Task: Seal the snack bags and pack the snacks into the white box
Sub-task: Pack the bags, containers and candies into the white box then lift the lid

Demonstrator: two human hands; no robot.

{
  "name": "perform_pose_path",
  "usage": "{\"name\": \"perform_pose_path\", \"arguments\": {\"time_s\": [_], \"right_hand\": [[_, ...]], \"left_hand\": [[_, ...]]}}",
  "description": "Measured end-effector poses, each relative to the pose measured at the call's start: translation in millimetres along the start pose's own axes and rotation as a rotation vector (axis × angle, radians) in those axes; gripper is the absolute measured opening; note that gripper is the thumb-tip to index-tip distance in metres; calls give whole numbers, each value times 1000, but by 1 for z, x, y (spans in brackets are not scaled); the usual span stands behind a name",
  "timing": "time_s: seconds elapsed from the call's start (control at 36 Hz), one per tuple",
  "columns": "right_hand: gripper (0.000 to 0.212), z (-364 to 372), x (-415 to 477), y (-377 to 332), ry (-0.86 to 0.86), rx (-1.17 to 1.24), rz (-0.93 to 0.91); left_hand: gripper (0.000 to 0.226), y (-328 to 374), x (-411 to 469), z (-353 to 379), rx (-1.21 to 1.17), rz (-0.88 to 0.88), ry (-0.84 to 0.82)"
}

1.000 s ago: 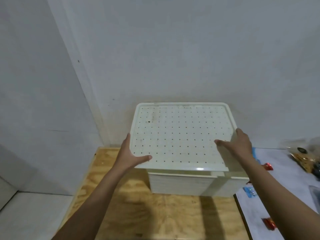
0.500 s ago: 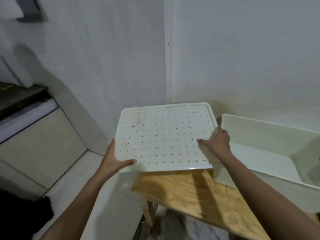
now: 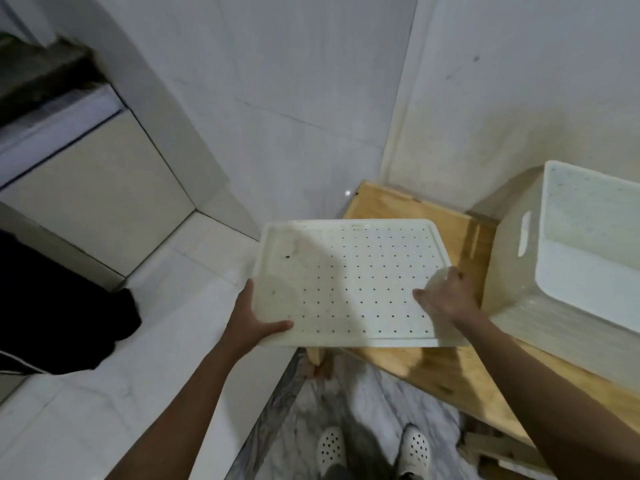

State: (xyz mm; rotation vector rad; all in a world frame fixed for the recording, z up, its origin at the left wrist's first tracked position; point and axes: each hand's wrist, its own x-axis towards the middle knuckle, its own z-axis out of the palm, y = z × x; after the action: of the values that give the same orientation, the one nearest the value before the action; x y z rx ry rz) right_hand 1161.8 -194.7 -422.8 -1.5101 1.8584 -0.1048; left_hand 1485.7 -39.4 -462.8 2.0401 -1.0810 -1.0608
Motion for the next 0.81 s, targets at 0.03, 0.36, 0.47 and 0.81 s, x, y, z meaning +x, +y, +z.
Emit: {"name": "perform_pose_path", "arguments": {"time_s": [0.03, 0.36, 0.47, 0.81], "right_hand": [[97, 1, 3, 4, 3, -27, 19], [77, 10, 11, 25, 67, -65, 1], [80, -8, -5, 16, 41, -160, -86], [44, -138, -115, 0, 184, -193, -546]], "left_hand": [[124, -3, 3, 6, -7, -4, -15], [130, 20, 15, 33, 95, 0, -30], [121, 46, 4, 31, 251, -3, -31], [76, 228, -74, 53, 347, 311, 135]]}}
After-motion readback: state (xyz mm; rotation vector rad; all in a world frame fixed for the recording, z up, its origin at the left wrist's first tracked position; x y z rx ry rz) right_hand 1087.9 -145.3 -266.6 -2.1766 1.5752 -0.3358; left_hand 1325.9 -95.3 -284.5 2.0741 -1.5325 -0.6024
